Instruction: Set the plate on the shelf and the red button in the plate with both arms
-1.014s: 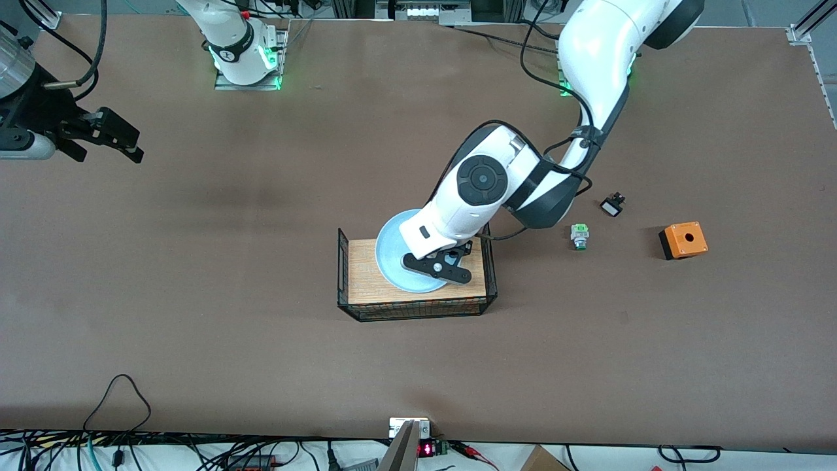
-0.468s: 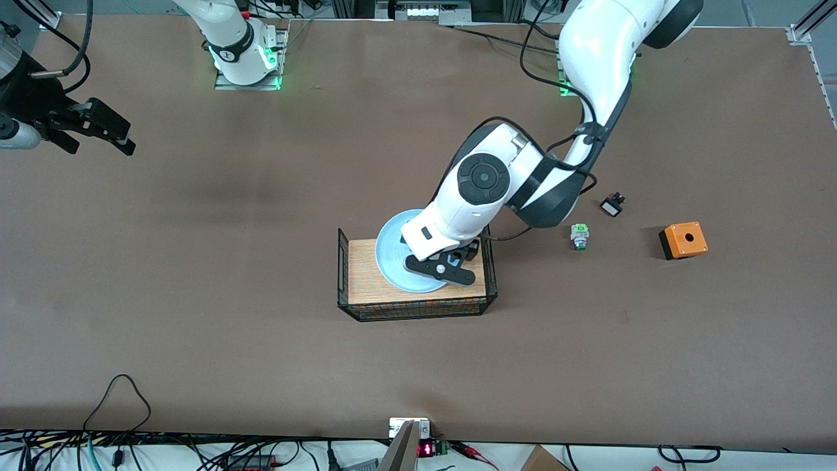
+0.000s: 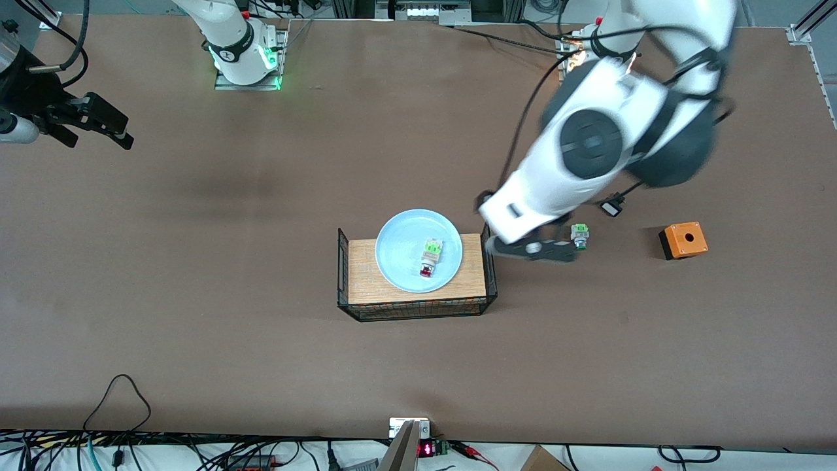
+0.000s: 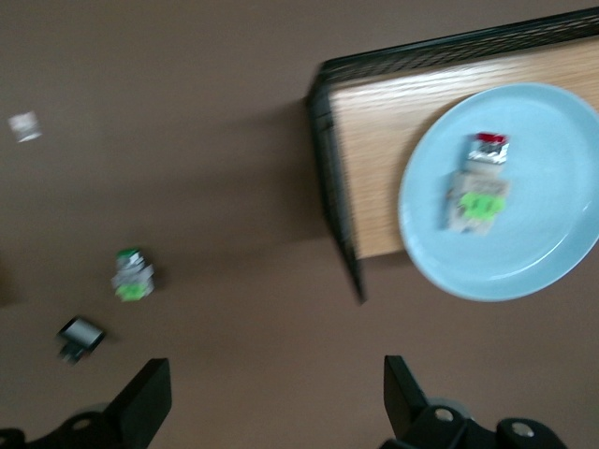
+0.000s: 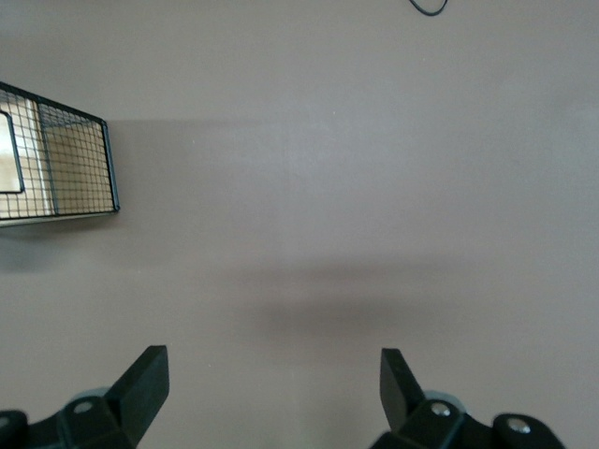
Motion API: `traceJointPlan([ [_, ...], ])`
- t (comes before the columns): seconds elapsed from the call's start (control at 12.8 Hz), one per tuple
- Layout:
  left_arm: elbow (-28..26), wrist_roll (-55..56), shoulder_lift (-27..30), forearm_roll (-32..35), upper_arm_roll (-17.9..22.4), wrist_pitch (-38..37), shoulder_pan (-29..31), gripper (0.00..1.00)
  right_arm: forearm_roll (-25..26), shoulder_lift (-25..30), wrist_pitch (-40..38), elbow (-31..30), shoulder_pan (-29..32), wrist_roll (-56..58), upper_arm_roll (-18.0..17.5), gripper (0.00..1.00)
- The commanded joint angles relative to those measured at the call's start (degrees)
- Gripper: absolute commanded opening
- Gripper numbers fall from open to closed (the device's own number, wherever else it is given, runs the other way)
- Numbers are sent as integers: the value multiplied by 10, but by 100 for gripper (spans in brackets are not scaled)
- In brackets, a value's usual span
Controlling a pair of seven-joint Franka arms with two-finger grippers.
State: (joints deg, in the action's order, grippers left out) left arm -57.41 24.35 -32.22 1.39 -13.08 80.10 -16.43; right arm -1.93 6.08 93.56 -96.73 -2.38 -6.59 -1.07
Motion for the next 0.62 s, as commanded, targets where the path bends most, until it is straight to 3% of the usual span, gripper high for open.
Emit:
traceJointPlan([
  [0.0, -18, -41, 37, 5, -5, -54, 55, 100, 10, 14, -18, -8, -11, -6, 5, 100],
  [0.16, -31, -87, 63, 10, 2, -64, 81, 100, 9, 12, -25, -5, -11, 1, 5, 100],
  [0.23, -71, -98, 94, 13, 4, -51, 107, 100, 7, 12, -25, 0, -11, 6, 5, 100],
  [0.31, -139, -127, 144, 12, 6, 2, 122, 100, 7, 12, -25, 9, -11, 4, 5, 100],
  [0.55, -332, -253, 272, 5, 77, 123, 129, 100, 7, 15, -54, 30, -10, -3, -5, 100],
])
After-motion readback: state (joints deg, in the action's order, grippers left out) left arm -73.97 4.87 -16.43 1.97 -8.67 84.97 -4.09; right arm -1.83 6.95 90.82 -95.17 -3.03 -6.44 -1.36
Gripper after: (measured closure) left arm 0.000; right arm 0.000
